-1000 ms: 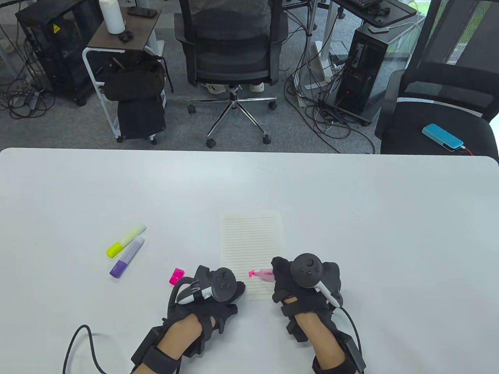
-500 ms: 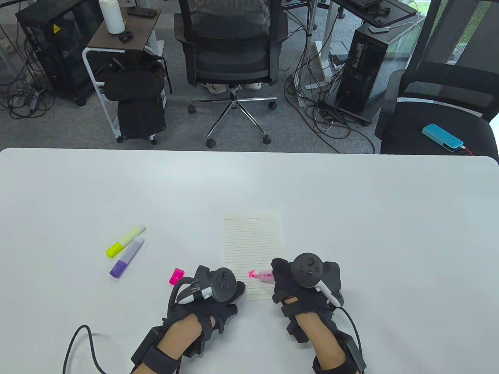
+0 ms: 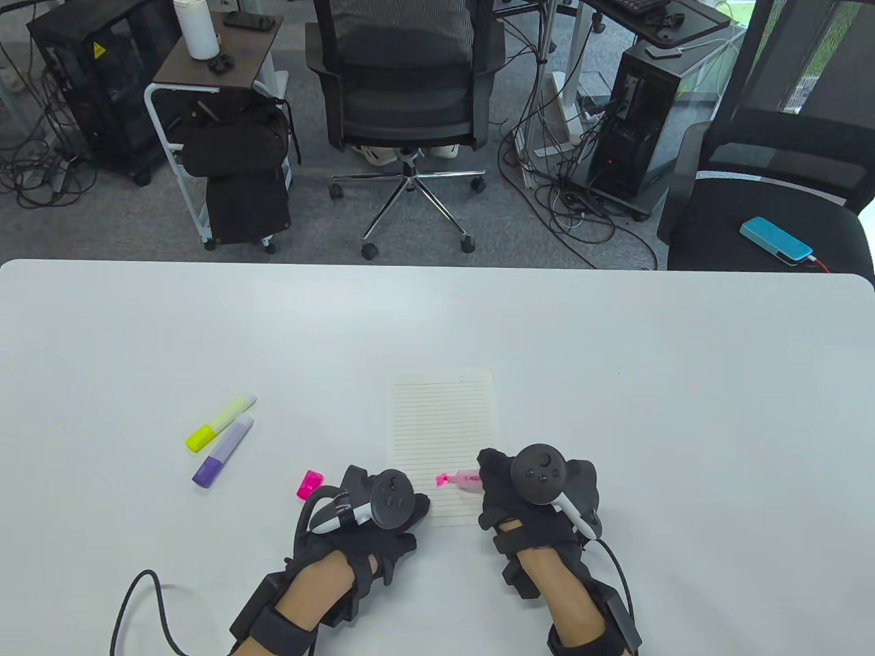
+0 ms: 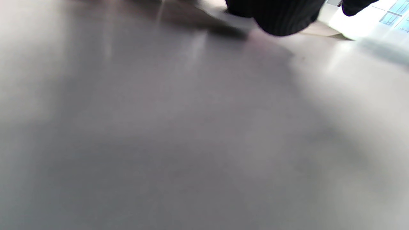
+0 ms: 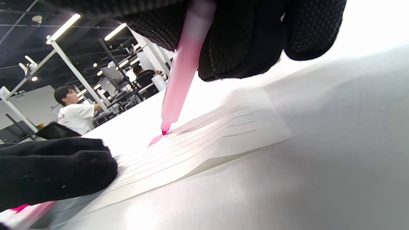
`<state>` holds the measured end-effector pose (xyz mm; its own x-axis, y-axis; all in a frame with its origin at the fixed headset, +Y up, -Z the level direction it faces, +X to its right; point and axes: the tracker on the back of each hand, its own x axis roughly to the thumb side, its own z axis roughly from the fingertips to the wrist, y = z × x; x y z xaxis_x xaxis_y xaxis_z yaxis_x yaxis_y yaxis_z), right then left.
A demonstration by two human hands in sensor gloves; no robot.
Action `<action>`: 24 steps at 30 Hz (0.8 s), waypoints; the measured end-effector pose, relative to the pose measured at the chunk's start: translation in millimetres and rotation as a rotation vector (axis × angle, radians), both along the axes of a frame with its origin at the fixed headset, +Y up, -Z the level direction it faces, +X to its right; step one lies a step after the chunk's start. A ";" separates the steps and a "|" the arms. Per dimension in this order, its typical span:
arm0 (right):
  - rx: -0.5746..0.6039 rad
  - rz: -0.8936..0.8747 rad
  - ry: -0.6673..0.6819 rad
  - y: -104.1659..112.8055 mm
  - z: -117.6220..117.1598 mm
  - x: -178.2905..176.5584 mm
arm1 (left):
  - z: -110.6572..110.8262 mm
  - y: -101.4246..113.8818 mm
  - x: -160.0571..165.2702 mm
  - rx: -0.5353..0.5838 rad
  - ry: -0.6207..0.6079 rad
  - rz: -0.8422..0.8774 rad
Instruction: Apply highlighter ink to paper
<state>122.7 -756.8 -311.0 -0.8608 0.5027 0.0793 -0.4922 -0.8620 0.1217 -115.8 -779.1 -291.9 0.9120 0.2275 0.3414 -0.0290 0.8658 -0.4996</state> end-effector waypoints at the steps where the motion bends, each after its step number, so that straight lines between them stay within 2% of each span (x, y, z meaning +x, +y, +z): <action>1: -0.014 0.000 0.005 0.0 0.0 0.7 | 0.0 0.0 -0.1 0.000 0.000 0.000; 5: -0.061 -0.022 0.033 2.1 0.5 0.9 | -0.1 0.0 -0.1 0.000 0.000 0.000; 11: -0.009 -0.003 0.005 2.4 0.9 -0.3 | -0.1 -0.1 -0.1 0.000 0.001 0.000; 17: -0.051 -0.016 0.022 5.6 1.3 1.9 | -0.1 -0.1 -0.1 0.000 0.001 0.001; 24: -0.022 -0.004 0.007 3.5 0.7 0.3 | -0.1 -0.1 -0.1 0.000 0.001 0.000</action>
<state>123.0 -753.3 -310.3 -0.8583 0.5077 0.0742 -0.4945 -0.8571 0.1444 -115.8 -779.2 -292.0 0.9122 0.2278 0.3405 -0.0295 0.8656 -0.4999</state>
